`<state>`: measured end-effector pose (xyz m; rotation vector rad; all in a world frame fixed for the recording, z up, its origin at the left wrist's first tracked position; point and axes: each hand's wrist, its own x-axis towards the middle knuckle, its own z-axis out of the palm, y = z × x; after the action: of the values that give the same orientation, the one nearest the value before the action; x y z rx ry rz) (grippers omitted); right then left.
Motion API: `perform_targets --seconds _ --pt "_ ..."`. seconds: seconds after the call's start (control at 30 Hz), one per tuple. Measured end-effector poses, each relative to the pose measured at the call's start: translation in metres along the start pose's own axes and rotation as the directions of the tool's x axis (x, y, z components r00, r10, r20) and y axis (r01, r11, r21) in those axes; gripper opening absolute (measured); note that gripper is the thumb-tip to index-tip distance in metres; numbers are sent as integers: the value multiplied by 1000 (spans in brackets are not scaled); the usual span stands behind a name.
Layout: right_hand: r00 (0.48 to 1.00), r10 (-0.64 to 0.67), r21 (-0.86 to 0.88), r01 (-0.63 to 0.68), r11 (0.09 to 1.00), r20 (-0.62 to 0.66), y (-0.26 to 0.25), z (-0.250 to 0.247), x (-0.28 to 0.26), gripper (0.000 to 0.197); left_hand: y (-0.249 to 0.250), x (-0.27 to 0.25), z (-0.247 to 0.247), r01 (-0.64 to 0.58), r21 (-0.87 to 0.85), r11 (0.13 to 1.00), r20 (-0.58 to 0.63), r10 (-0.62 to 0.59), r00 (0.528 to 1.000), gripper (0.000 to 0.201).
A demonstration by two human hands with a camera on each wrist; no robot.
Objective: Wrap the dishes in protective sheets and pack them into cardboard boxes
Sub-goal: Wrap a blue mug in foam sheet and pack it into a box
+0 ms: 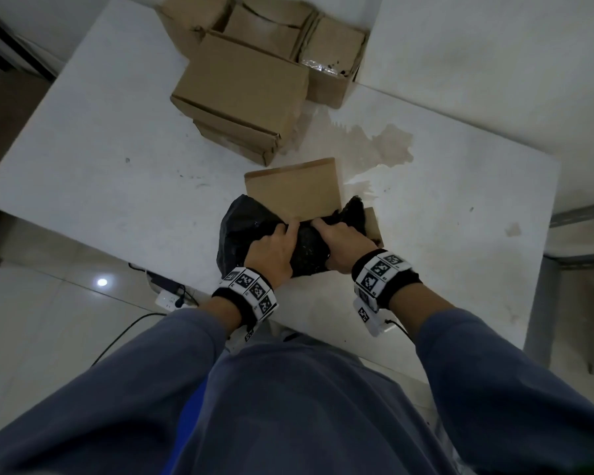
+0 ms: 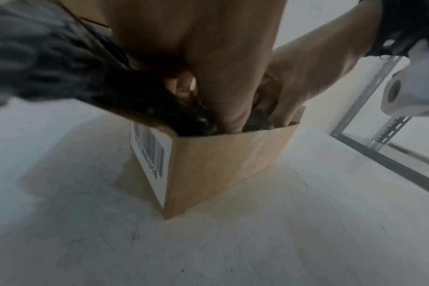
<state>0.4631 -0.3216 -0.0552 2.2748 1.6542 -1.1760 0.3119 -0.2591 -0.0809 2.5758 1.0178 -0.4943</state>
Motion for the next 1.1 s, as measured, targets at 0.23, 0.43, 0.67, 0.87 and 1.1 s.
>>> perform_targets --seconds 0.23,0.43,0.67,0.87,1.1 --pt "982 -25 -204 -14 979 -187 -3 14 -4 68 0 1 3 27 -33 999 20 -26 999 85" --pt "984 -22 -155 -6 988 -176 -4 12 -4 66 -21 5 3 -19 -417 909 82 58 995 87" --pt "998 -6 -28 4 1000 -58 -4 5 -3 62 -22 7 -1 -85 -309 947 50 105 993 92" --pt "980 146 134 -164 977 132 -10 -12 -16 64 -11 6 0 -71 -205 976 17 76 997 83" --pt "947 318 469 -265 843 -37 -22 20 -22 67 -5 1 2 0 -286 958 27 8 1000 82"
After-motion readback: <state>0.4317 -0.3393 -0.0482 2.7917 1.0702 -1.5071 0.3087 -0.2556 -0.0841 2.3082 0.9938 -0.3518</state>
